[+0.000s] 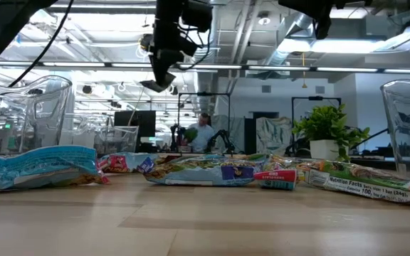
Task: Pick and place Granola Bars by type
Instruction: Put the blue granola bar into the top transparent bin
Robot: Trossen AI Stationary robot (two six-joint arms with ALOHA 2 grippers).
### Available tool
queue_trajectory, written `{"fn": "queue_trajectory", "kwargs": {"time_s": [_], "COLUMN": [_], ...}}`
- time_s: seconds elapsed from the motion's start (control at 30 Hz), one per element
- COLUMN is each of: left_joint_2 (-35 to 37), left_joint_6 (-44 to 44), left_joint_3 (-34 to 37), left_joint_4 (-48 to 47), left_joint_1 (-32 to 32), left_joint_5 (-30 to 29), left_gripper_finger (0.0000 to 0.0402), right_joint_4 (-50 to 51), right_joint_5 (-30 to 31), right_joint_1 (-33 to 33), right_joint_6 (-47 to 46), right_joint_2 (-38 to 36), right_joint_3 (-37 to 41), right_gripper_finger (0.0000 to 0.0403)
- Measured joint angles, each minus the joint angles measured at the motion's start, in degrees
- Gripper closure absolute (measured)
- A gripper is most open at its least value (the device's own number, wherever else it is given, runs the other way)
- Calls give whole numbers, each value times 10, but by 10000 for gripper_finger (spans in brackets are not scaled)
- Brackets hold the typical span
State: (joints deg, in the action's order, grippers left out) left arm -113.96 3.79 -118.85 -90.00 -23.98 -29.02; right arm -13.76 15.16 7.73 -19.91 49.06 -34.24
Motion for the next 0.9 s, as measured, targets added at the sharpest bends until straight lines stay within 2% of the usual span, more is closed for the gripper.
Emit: {"fn": "queue_trajectory", "kwargs": {"time_s": [0.2, 0.3, 0.57, 0.77, 0.9], "left_joint_2": [31, 53, 159, 225, 237], "left_joint_6": [2, -1, 1, -4, -5], "left_joint_3": [3, 36, 217, 373, 433], "left_joint_4": [0, 0, 5, 122, 168], "left_joint_1": [-32, -48, -100, -142, -153], "left_joint_5": [4, 9, 16, 17, 27], "left_gripper_finger": [401, 401, 401, 401, 401], "right_joint_4": [0, 0, 0, 0, -4], "right_joint_5": [0, 0, 6, 32, 32], "right_joint_1": [0, 0, 0, -11, -27], "right_joint_6": [-2, -2, -6, 7, -11], "right_joint_2": [0, 0, 0, 0, 0], "right_joint_3": [0, 0, 0, 0, 0], "right_gripper_finger": [282, 282, 282, 282, 282]}}
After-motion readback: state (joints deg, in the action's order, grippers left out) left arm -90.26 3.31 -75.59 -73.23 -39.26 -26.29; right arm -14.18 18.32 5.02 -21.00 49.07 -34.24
